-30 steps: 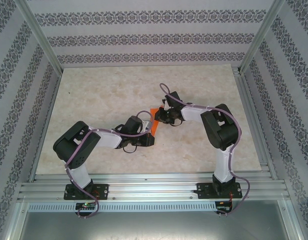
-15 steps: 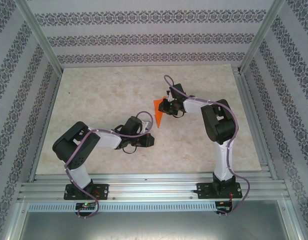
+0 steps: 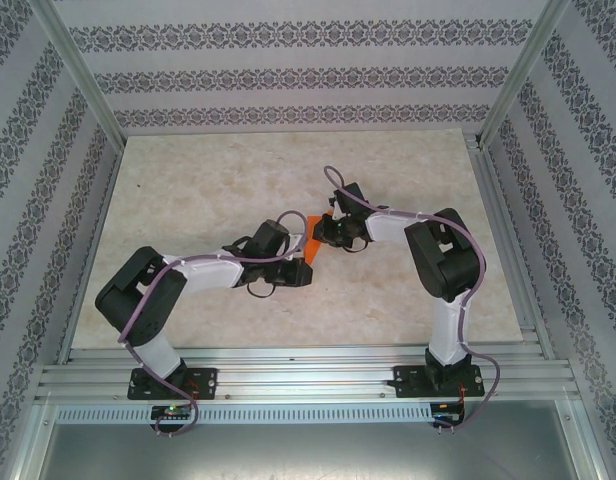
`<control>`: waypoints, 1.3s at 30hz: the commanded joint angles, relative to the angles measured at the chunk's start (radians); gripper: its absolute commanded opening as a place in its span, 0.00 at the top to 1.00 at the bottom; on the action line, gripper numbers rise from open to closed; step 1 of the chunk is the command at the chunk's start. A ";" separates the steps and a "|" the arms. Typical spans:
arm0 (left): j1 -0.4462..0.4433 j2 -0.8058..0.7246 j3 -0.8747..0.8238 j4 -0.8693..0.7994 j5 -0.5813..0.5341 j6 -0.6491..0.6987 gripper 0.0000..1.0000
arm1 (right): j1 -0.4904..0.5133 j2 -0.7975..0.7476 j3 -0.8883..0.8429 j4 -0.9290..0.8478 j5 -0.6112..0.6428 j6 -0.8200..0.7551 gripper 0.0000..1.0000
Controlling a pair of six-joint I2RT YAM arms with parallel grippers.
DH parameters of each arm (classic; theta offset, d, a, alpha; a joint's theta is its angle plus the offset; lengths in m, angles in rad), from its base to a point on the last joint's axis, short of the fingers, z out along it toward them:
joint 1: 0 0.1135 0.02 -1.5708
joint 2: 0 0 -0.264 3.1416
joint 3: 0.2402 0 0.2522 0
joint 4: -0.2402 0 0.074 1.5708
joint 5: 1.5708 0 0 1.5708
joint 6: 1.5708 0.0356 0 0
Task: Fold a paper plane with a square sheet of paper (fold left side to right side)
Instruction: Fold the wing for the fifth time at the center of the table.
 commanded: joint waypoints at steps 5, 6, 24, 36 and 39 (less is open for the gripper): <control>0.015 0.080 0.098 0.040 -0.010 0.015 0.89 | 0.015 -0.008 -0.020 -0.002 -0.010 0.022 0.82; 0.024 0.093 0.104 0.040 -0.013 0.019 0.90 | 0.016 -0.008 -0.017 -0.003 -0.010 0.022 0.82; 0.071 0.251 0.062 0.063 -0.055 0.039 0.93 | 0.010 0.011 0.023 -0.006 -0.003 -0.014 0.82; 0.071 0.262 -0.090 0.098 -0.100 0.014 0.94 | -0.068 0.104 0.146 -0.027 -0.003 -0.079 0.82; 0.070 0.259 -0.094 0.098 -0.101 0.015 0.94 | -0.068 0.115 0.141 -0.023 -0.001 -0.080 0.82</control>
